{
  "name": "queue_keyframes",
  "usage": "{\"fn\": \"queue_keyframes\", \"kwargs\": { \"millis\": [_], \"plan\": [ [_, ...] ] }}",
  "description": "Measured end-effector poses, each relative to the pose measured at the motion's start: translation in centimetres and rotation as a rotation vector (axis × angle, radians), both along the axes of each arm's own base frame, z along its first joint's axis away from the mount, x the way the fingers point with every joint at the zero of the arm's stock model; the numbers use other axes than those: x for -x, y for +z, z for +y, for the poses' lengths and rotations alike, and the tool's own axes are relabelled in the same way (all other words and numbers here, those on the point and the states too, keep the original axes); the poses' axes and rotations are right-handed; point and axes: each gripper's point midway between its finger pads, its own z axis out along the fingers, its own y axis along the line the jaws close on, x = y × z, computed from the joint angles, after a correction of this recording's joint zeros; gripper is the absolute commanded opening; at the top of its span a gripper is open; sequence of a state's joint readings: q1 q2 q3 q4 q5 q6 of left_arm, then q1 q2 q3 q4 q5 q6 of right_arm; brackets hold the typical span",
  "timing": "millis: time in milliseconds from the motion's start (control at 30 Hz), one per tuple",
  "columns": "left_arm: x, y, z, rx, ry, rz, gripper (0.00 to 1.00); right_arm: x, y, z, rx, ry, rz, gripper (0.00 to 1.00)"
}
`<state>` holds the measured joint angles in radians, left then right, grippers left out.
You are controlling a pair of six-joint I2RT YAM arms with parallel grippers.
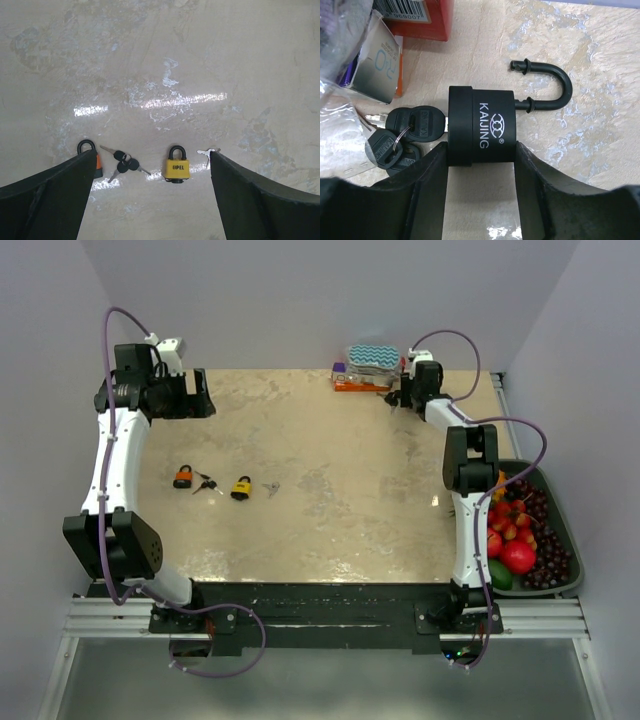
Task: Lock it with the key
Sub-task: Pick up the lock from the center of the board.
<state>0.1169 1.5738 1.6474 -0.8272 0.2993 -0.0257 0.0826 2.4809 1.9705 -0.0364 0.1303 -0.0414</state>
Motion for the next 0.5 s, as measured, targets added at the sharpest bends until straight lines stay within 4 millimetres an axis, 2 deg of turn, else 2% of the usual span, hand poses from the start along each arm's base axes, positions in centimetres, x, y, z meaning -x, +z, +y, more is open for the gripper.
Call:
{"fn": "queue_keyframes", "kwargs": {
  "millis": [100,200,367,500],
  "plan": [
    [-0.1,-0.2,0.0,0.001,0.000,0.005,0.98,0.0,0.1,-0.1,0.003,0.001,-0.006,0.00],
    [-0.1,-0.2,-0.1,0.008,-0.007,0.005,0.98,0.8,0.1,-0.2,-0.002,0.010,-0.001,0.00],
    [0.0,-0.1,-0.6,0.030,-0.028,0.002,0.98,5.6,1.3,-0.2,-0.002,0.051,0.062,0.00],
    [-0.1,0.2,-1.0,0.061,-0.053,-0.009,0.99,9.8,4.1,0.5,-0.015,0.125,0.079,0.00]
  ]
}}
